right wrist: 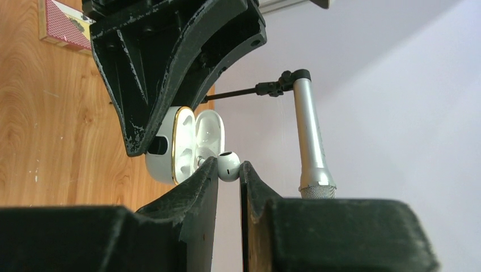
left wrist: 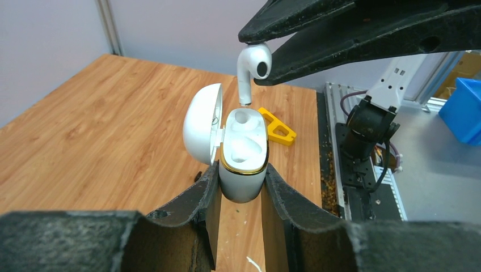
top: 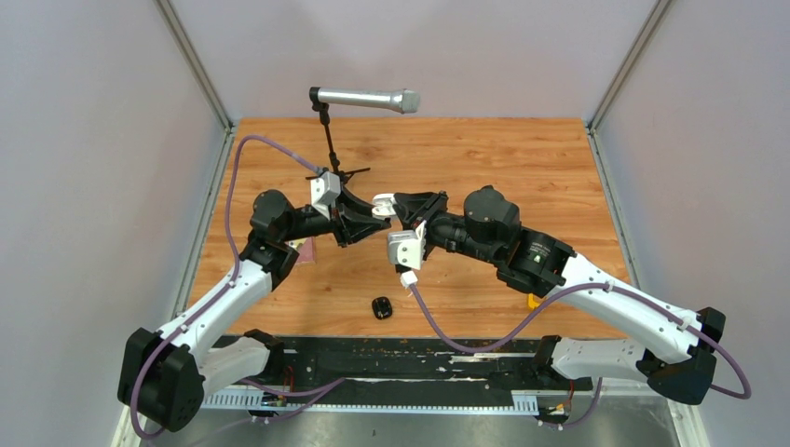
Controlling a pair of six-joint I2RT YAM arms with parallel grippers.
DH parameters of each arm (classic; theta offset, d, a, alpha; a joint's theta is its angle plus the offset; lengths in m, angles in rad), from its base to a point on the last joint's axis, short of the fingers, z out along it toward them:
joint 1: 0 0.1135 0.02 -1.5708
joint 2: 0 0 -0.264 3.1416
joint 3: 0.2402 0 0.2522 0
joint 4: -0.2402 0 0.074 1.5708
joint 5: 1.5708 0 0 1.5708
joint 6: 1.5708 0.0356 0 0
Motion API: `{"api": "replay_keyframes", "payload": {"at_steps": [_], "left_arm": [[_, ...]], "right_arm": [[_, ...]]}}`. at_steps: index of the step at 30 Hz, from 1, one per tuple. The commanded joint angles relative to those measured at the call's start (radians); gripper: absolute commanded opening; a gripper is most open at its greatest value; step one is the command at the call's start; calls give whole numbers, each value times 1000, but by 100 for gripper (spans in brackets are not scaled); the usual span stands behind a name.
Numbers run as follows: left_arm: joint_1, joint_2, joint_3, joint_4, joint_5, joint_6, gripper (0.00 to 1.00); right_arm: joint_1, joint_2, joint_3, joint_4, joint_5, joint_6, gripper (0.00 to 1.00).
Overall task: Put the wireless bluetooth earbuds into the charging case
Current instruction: Place the earbud in the charging case.
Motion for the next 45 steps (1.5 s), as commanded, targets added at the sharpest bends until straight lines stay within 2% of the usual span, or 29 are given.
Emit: {"api": "replay_keyframes", "payload": {"at_steps": [1,34,45], "left_arm": [[-5,-28,-9,57,-20,-9,0],[-4,-21,-21,85,-44,-36,0],[-4,-29,-34,83,-31,-30,0]], "right_arm": [[6,-17,-1,-8,57,-12,0],[5,4,20,-127,32,-41,0],[6,19,28,-105,12,-25,0]]}}
